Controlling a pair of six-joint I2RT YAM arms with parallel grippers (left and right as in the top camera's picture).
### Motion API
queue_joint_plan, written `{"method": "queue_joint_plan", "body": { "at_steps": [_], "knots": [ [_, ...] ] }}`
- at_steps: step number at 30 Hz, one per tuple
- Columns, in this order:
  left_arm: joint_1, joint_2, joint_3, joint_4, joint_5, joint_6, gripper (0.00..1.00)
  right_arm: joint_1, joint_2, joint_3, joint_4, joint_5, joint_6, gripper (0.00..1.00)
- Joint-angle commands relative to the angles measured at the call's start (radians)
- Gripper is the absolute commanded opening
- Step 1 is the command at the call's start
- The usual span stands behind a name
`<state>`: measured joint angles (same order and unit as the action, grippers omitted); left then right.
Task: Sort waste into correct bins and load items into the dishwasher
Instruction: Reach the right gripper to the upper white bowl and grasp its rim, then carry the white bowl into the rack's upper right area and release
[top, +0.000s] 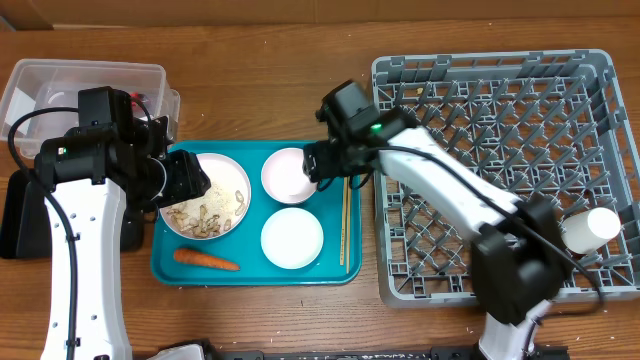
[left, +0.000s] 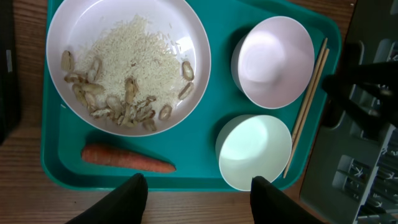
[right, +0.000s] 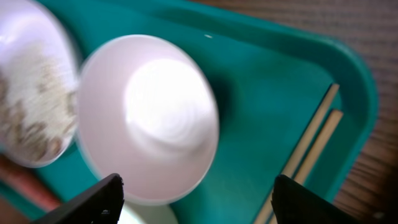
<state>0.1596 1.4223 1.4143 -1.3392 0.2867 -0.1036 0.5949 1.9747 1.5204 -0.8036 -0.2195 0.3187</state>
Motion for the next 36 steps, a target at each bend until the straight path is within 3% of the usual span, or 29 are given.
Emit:
{"method": "queue_joint_plan", "body": {
  "at_steps": [1, 4, 9, 14, 21, 26, 30, 36],
  "knots": [
    [0.003, -0.004, 0.008, 0.001, -0.006, 0.011, 0.56, 0.006, 0.056, 0.011, 0.018, 0.053, 0.098, 0.75],
    [0.003, -0.004, 0.008, 0.001, -0.006, 0.011, 0.56, 0.008, 0.097, 0.011, 0.034, 0.050, 0.101, 0.62],
    [0.003, -0.004, 0.008, 0.001, -0.006, 0.011, 0.56, 0.008, 0.108, 0.011, 0.044, 0.055, 0.101, 0.29],
    [0.003, -0.004, 0.008, 0.000, -0.006, 0.011, 0.56, 0.003, 0.107, 0.014, 0.043, 0.055, 0.101, 0.04],
    [0.003, -0.004, 0.008, -0.010, -0.006, 0.011, 0.55, -0.045, 0.051, 0.121, -0.044, 0.095, 0.092, 0.04],
    [0.003, -0.004, 0.008, -0.011, -0.006, 0.011, 0.55, -0.111, -0.080, 0.282, -0.213, 0.297, 0.009, 0.04],
    [0.003, -0.004, 0.008, -0.011, -0.006, 0.011, 0.56, -0.176, -0.192, 0.356, -0.289, 0.550, -0.060, 0.04],
    [0.003, -0.004, 0.008, -0.010, -0.005, 0.006, 0.55, -0.344, -0.264, 0.354, -0.358, 1.097, -0.011, 0.04]
  ]
}}
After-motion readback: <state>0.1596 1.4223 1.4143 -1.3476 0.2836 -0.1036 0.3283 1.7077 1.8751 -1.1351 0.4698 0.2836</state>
